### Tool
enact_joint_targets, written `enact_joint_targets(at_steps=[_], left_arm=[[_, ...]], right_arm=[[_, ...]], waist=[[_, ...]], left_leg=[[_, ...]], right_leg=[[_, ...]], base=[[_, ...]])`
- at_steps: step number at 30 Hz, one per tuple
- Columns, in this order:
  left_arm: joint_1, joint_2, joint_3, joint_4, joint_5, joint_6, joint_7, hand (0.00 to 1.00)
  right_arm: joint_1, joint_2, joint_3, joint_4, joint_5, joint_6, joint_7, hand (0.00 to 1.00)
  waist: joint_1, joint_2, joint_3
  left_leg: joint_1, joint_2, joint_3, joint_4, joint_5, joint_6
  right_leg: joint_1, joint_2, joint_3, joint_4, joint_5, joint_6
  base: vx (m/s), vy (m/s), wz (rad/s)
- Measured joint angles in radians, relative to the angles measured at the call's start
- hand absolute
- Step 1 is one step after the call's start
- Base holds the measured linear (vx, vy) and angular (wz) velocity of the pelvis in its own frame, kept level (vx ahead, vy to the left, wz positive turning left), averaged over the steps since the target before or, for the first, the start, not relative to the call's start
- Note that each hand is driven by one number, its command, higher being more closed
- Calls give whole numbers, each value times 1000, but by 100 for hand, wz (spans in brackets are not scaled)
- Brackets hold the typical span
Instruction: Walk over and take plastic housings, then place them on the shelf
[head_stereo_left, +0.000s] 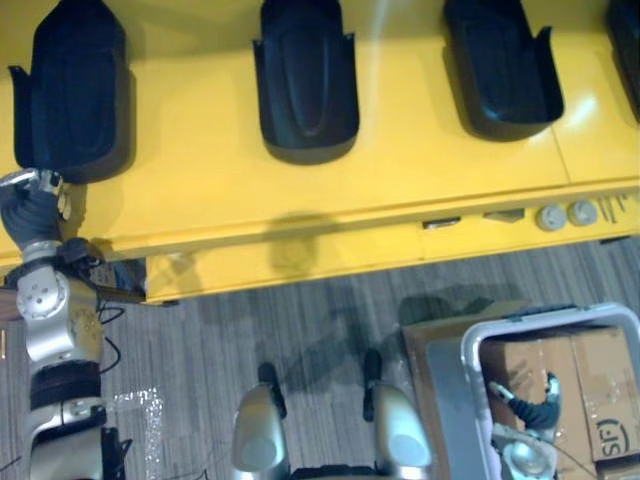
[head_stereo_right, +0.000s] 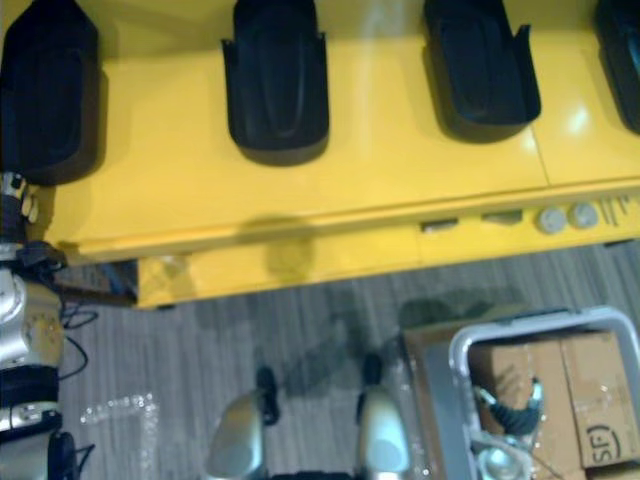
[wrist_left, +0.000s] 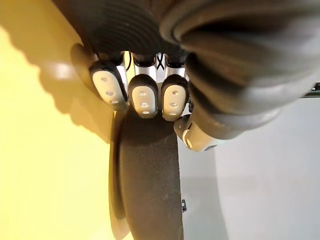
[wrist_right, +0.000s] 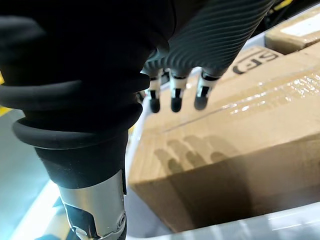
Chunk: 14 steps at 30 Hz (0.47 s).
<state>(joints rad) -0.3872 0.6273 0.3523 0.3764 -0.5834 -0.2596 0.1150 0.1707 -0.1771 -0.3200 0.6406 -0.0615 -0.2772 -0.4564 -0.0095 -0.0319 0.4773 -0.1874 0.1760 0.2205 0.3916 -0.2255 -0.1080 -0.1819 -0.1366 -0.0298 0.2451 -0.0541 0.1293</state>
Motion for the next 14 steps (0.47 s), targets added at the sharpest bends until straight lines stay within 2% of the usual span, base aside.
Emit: enact_joint_targets(at_steps=[4, 7, 9, 11, 14], left_arm=[[121, -35, 13, -60, -5, 0, -10, 0], [282, -168, 49, -187, -4, -18, -8, 0], [412, -294, 63, -236, -8, -34, 1, 0], [490, -363, 66, -239, -14, -46, 1, 0], [584, -454, 70, -240, -59, -94, 0, 0]], right_arm=[[8, 33, -1, 9, 0, 3, 4, 0], [45, 77, -3, 15, 0, 21, 14, 0], [68, 101, -4, 26, 0, 27, 17, 0], [68, 106, -5, 41, 3, 42, 17, 0], [56, 106, -14, 44, 15, 43, 4, 0]], waist=[[-1, 3, -7], [4, 12, -69], [14, 33, -123], [35, 47, -174], [57, 67, -241]], left_leg=[[65, -8, -3, -34, 3, -4], [90, -28, -26, -91, 27, -5], [128, -30, -52, -116, 29, -8], [163, -29, -58, -144, 32, -12], [219, -32, -78, -186, 40, -18]], right_leg=[[67, -4, -18, -27, -1, 0], [112, -18, -58, -75, -1, 1], [178, -19, -99, -117, 0, 2], [222, -19, -114, -147, 0, 2], [291, -22, -159, -179, 0, 2]], base=[[27, -1, 5], [84, -13, 33], [125, -10, 35], [122, -8, 25], [84, -9, 21]])
